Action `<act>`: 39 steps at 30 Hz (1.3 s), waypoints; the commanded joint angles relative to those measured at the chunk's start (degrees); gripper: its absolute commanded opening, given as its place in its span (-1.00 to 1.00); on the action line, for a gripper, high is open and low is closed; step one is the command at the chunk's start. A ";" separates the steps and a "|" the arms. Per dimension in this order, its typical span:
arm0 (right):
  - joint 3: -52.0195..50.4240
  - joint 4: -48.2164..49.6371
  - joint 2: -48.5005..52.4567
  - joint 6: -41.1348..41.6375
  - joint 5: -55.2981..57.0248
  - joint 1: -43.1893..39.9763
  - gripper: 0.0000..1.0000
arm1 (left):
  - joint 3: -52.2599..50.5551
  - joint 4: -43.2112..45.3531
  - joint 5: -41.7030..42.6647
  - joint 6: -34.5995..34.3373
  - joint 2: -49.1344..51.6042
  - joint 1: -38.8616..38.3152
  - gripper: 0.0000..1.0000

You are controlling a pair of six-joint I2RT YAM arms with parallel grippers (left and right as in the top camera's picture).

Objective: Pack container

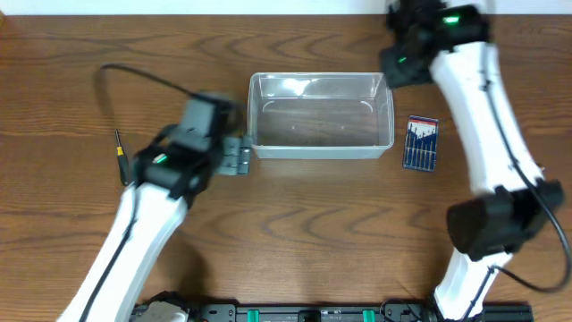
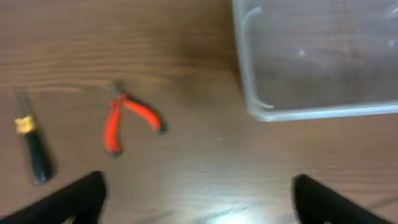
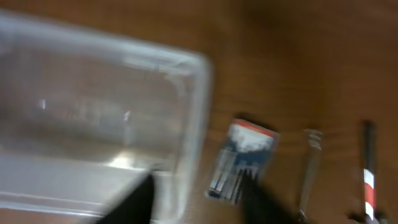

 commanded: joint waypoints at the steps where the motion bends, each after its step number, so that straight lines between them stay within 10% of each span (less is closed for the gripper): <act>1: 2.71 -2.43 -6.86 8.15 3.50 -4.26 0.98 | 0.83 -3.63 -1.16 -0.31 -6.10 4.11 0.96; 11: -1.51 -14.71 -8.90 21.64 8.04 -12.04 0.98 | 0.83 -15.63 -1.09 -1.05 -16.22 8.66 0.96; 25: -31.93 4.09 -8.61 16.68 -2.67 -13.14 0.97 | 0.83 -16.81 -0.92 -1.81 -16.31 8.66 0.96; 39: -38.38 16.46 -8.50 14.32 -3.04 -12.00 0.99 | 0.81 -17.14 -0.92 -1.79 -16.31 8.66 0.96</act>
